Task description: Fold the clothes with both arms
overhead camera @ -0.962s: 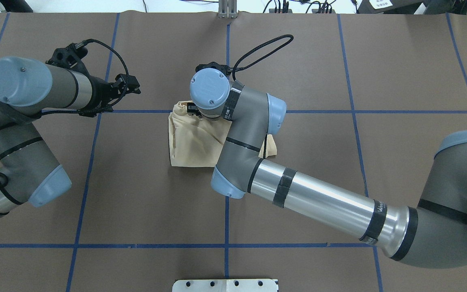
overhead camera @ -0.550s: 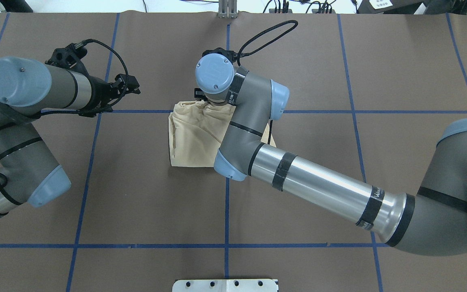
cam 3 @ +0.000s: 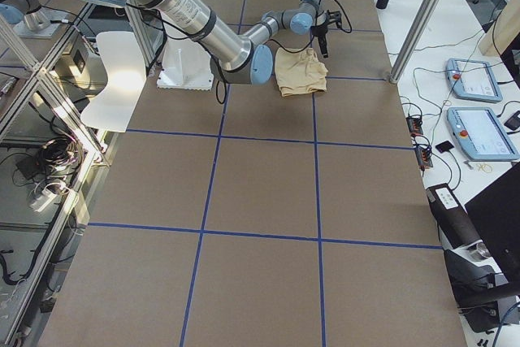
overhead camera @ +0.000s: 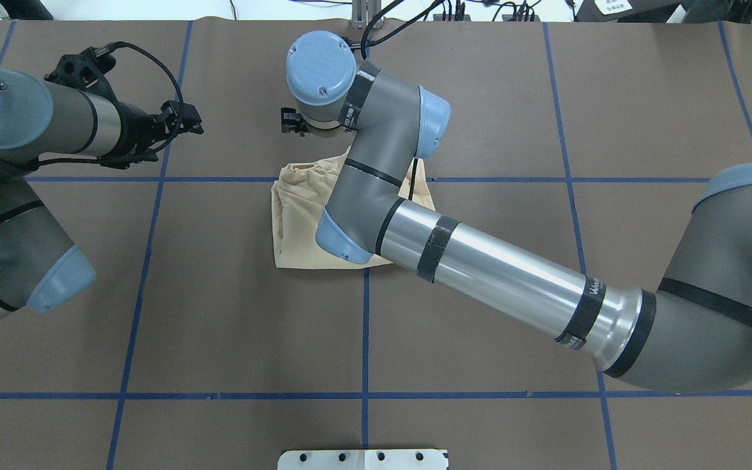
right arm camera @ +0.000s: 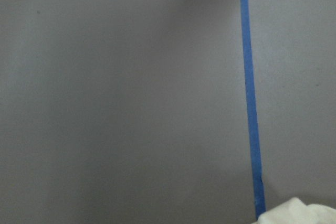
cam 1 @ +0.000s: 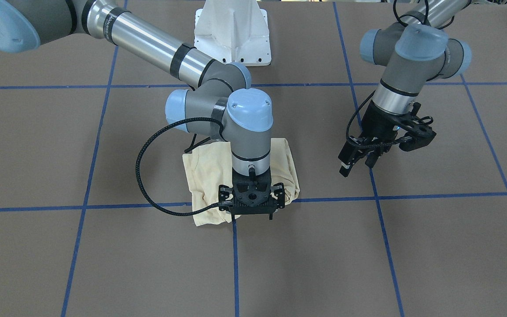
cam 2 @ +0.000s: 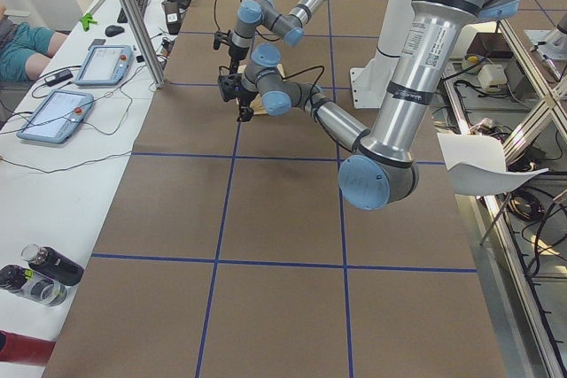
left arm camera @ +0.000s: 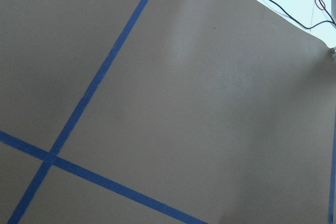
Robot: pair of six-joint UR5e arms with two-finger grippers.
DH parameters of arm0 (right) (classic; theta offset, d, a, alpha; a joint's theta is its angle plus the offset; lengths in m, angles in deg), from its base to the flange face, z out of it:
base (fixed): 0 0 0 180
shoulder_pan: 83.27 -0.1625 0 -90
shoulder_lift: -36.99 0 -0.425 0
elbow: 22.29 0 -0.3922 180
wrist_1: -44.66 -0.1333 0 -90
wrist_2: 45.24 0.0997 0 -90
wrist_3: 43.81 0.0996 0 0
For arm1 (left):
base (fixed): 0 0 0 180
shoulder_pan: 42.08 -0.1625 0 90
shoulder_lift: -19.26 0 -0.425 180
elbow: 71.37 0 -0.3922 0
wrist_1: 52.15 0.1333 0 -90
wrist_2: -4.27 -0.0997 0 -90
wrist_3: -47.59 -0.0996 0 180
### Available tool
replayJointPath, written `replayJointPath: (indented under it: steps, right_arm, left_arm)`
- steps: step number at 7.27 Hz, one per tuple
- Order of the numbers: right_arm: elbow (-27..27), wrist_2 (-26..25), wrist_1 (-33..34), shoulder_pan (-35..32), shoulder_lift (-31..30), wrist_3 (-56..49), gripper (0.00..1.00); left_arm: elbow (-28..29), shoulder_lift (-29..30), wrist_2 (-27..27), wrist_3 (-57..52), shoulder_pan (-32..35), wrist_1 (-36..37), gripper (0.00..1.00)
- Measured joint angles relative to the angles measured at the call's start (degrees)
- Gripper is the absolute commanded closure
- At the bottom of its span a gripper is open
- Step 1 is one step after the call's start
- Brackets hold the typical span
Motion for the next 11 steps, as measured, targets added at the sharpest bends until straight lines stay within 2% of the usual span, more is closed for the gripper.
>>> replayJointPath:
  steps: [5, 8, 11]
  right_arm:
    - [-2.8, -0.8, 1.4, 3.0, 0.5, -2.9, 0.01]
    - [-11.6, -2.9, -5.4, 3.3, 3.9, -2.9, 0.01]
    - [-13.6, -3.3, -7.3, 3.3, 4.6, -3.0, 0.01]
  left_arm:
    - [0.1, -0.2, 0.9, -0.3, 0.8, 0.1, 0.01]
    - [0.1, -0.2, 0.9, -0.3, 1.1, 0.2, 0.01]
    - [0.1, -0.2, 1.2, -0.4, 1.4, 0.2, 0.01]
